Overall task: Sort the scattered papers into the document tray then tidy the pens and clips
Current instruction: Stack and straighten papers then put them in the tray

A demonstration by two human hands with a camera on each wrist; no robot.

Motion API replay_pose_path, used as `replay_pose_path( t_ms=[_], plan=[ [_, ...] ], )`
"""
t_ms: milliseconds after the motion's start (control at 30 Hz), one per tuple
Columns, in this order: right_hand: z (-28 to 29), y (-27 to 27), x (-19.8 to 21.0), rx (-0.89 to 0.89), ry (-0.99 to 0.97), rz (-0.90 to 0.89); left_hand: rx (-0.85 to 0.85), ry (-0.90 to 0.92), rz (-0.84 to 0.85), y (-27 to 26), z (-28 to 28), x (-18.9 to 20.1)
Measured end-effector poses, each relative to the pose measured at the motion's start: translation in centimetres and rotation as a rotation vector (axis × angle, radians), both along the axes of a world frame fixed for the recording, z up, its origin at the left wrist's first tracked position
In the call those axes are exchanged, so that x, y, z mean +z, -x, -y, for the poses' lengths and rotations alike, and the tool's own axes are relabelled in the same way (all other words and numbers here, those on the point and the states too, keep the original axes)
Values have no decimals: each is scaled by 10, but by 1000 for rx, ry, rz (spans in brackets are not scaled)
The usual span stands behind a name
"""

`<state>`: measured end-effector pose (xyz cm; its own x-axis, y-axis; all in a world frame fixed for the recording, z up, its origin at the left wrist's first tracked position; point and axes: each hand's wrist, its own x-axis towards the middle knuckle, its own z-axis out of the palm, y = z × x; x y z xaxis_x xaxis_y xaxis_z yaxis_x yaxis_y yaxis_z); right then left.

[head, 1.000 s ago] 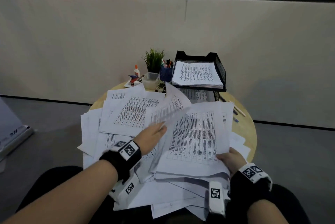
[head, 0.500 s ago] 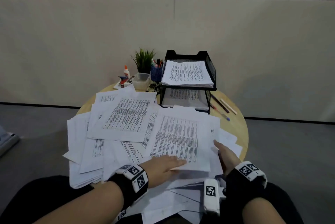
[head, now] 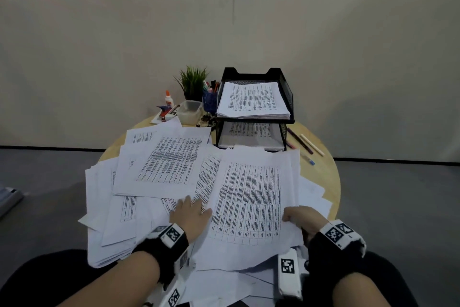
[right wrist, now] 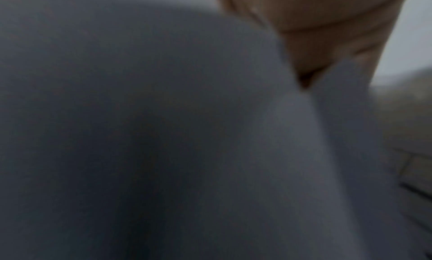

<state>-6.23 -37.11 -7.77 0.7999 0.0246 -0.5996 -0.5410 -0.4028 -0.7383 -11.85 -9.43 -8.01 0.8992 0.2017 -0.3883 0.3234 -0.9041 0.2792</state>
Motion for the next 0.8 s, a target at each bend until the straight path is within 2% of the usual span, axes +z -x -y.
replay_pose_path(
  t_ms=[100,167,267,367,433,467,533,567,600,633,733,800],
  plan=[
    [-2,-3,-12,0,-60,10,-121,-38,-64,5,0,0],
    [-7,0,-8,4,-75,57,-92,27,9,3,-2,4],
    [-4,7,11,-100,-253,111,164,170,225,1,-9,10],
    [10,15,31,-147,-414,167,328,195,233,0,-20,12],
    [19,17,37,-166,-484,179,423,363,217,-1,-22,20],
    [22,18,39,-174,-506,193,487,517,229,-1,-22,25],
    [24,21,40,-173,-512,213,623,934,209,-2,-19,35],
    [24,21,39,-158,-504,213,652,1055,207,-5,-20,36],
    [23,24,41,-142,-503,211,643,1089,224,-8,-18,38],
    [21,26,43,-132,-499,210,614,1047,255,-11,-18,40],
    [21,23,39,-128,-494,171,522,769,375,-19,-20,45],
    [22,19,31,-146,-474,132,507,759,425,-17,-17,57]
  ],
)
